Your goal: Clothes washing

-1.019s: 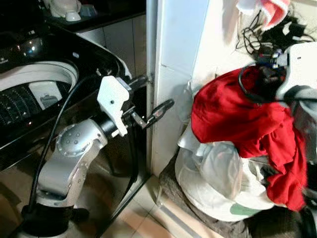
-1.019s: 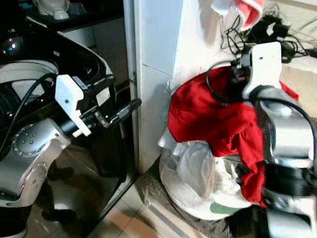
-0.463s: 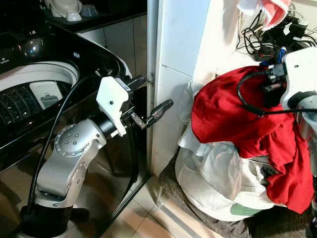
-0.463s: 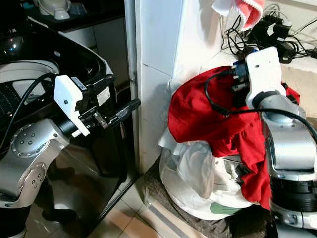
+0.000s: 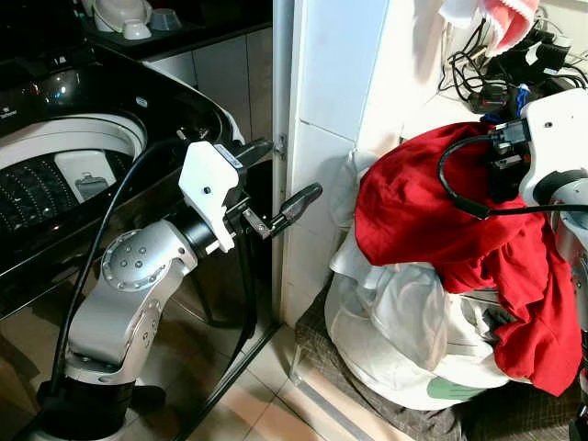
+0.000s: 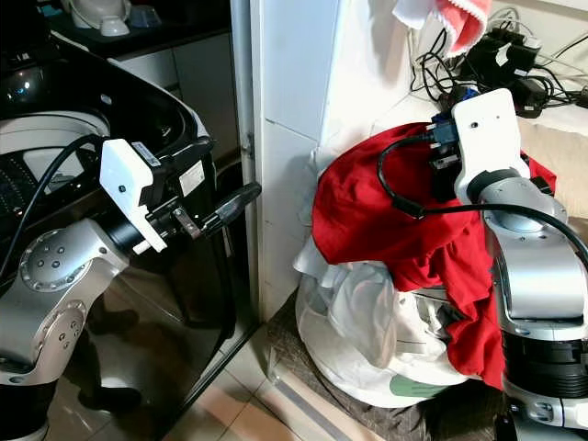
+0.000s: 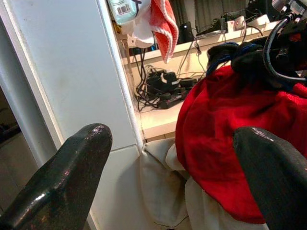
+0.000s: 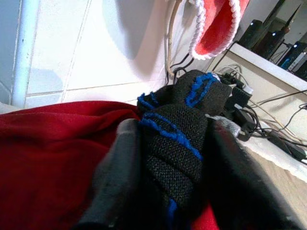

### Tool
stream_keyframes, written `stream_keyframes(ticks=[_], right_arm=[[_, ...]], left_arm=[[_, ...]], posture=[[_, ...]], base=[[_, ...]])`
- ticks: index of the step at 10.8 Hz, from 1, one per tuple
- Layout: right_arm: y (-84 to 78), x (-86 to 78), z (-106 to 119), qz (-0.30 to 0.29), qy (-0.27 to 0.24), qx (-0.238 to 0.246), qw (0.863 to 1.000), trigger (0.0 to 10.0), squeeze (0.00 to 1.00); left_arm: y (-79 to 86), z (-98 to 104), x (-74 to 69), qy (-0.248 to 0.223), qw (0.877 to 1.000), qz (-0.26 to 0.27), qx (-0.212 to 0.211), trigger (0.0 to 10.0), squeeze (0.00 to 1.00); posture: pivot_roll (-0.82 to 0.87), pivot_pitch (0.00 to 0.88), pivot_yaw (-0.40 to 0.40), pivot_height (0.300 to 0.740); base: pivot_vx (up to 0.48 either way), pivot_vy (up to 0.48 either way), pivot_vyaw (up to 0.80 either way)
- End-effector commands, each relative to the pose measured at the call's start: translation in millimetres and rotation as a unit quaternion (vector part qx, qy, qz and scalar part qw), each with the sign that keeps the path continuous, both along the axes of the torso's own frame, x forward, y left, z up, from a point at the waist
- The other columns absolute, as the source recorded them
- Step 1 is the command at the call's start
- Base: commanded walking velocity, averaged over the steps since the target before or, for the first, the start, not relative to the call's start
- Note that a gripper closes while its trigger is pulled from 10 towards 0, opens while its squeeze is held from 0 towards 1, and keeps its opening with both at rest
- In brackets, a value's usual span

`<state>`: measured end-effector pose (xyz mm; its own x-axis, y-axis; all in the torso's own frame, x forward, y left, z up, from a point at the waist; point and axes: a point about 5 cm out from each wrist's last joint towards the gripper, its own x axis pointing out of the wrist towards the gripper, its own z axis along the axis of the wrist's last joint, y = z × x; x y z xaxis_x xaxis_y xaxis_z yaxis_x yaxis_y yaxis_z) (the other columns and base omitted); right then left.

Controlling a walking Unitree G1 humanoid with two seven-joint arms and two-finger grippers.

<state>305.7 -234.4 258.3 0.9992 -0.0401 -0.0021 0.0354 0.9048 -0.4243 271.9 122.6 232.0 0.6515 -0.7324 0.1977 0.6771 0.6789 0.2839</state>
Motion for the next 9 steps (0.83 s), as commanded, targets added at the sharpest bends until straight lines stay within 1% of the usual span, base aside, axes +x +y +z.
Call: stream_keyframes(ticks=[1, 5, 7, 8, 9], right_arm=[[1.7, -2.1, 12.0, 0.011, -0.025, 0.007, 1.0, 10.0, 1.0], [5.5, -2.9, 19.2, 0.022, -0.025, 0.032, 0.999, 10.0, 1.0], [5.3, 1.3, 16.1, 0.016, -0.011, 0.056, 0.998, 10.0, 1.0], [4.1, 2.7, 9.8, 0.006, 0.008, 0.071, 0.997, 9.0, 1.0], [0.8, 2.3, 1.4, -0.013, 0.027, 0.081, 0.996, 0.0, 1.0]], left_arm=[[-0.1, 3.1, 0.9, -0.008, 1.0, -0.004, 0.006, 10.0, 0.0], [-0.7, 2.3, 0.4, -0.007, 1.0, -0.005, 0.007, 10.0, 0.0], [-2.7, 1.2, 0.2, -0.006, 1.0, -0.01, 0.009, 10.0, 0.0], [-3.5, 1.3, 0.0, -0.006, 1.0, -0.011, 0.01, 10.0, 0.0], [-3.5, 0.9, -0.6, -0.005, 1.0, -0.011, 0.011, 10.0, 0.0]], posture=[[-0.05, 0.0, -0.034, 0.74], [-0.05, 0.0, -0.035, 0.74], [-0.05, 0.0, -0.031, 0.74], [-0.05, 0.0, -0.036, 0.74], [-0.05, 0.0, -0.037, 0.74]], base=[[0.0, 0.0, 0.0], [0.0, 0.0, 0.0], [0.0, 0.0, 0.0], [0.0, 0.0, 0.0], [0.0, 0.0, 0.0]])
